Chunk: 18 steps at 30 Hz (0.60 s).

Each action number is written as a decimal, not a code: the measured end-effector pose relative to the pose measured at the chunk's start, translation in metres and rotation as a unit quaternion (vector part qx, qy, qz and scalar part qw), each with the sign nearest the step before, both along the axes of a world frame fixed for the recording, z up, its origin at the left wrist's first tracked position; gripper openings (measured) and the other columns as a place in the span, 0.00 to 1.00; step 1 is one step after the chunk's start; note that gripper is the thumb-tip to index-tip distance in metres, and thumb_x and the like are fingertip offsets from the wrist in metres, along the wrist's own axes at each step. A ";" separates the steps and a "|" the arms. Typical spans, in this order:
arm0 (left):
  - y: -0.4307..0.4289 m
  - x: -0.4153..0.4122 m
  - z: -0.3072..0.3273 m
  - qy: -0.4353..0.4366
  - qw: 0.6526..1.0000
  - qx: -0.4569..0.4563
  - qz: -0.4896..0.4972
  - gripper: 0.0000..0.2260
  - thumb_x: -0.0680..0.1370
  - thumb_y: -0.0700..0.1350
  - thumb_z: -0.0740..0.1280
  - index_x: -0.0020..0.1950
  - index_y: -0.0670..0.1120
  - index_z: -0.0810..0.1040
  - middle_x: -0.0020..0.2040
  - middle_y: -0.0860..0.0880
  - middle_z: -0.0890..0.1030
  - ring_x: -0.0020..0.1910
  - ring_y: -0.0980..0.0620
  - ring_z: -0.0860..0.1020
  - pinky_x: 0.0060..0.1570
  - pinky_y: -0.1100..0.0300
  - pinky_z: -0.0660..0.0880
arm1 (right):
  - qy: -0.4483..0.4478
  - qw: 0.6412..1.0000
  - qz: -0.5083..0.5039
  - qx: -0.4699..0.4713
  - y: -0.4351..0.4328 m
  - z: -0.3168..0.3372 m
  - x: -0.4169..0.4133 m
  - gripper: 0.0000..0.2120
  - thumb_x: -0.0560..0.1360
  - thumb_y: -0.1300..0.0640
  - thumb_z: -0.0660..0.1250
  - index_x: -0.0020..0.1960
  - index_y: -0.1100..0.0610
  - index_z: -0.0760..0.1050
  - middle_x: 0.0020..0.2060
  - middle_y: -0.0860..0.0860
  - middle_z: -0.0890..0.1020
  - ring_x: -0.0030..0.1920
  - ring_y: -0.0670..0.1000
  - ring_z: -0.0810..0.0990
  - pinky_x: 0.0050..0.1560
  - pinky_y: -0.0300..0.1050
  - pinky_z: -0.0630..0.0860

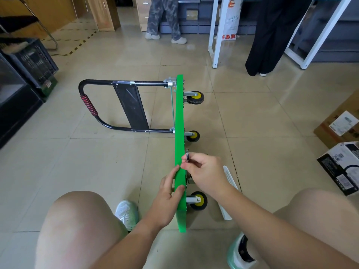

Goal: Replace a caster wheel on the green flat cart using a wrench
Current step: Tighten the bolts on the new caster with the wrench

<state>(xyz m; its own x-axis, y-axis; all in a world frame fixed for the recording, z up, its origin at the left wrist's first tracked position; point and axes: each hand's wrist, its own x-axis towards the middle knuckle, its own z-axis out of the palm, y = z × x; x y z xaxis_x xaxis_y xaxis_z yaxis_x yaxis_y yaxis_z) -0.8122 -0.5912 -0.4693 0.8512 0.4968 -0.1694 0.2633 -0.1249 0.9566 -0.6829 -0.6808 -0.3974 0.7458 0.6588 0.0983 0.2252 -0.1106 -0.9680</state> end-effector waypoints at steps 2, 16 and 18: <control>0.002 0.004 0.003 0.008 1.000 -0.014 0.017 0.25 0.75 0.59 0.64 0.71 0.75 0.64 0.70 0.53 0.71 0.54 0.47 0.83 0.61 0.43 0.80 | -0.003 1.000 0.006 0.007 -0.004 0.002 0.005 0.15 0.74 0.63 0.74 0.42 0.41 0.83 0.42 0.43 0.87 0.47 0.46 0.86 0.54 0.44 0.82; -0.009 0.019 0.009 0.046 0.997 0.056 0.035 0.24 0.86 0.51 0.60 0.73 0.77 0.58 0.73 0.59 0.72 0.69 0.58 0.74 0.67 0.61 0.69 | 0.045 0.998 0.022 -0.035 0.010 -0.004 0.016 0.13 0.73 0.62 0.72 0.39 0.43 0.83 0.42 0.47 0.87 0.47 0.50 0.86 0.55 0.55 0.83; -0.009 0.018 0.010 0.056 0.996 0.064 0.027 0.23 0.86 0.50 0.60 0.78 0.68 0.59 0.74 0.57 0.71 0.68 0.59 0.73 0.64 0.65 0.66 | 0.055 0.996 0.014 -0.065 0.017 -0.001 0.025 0.14 0.75 0.60 0.72 0.38 0.41 0.83 0.40 0.46 0.87 0.47 0.50 0.86 0.53 0.57 0.83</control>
<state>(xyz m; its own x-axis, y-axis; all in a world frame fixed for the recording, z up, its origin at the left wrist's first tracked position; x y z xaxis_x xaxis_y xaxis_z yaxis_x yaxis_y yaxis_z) -0.7945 -0.6001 -0.4597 0.8021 0.5646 -0.1946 0.3773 -0.2264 0.8980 -0.6581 -0.6638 -0.3987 0.7291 0.6808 -0.0706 0.1236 -0.2325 -0.9647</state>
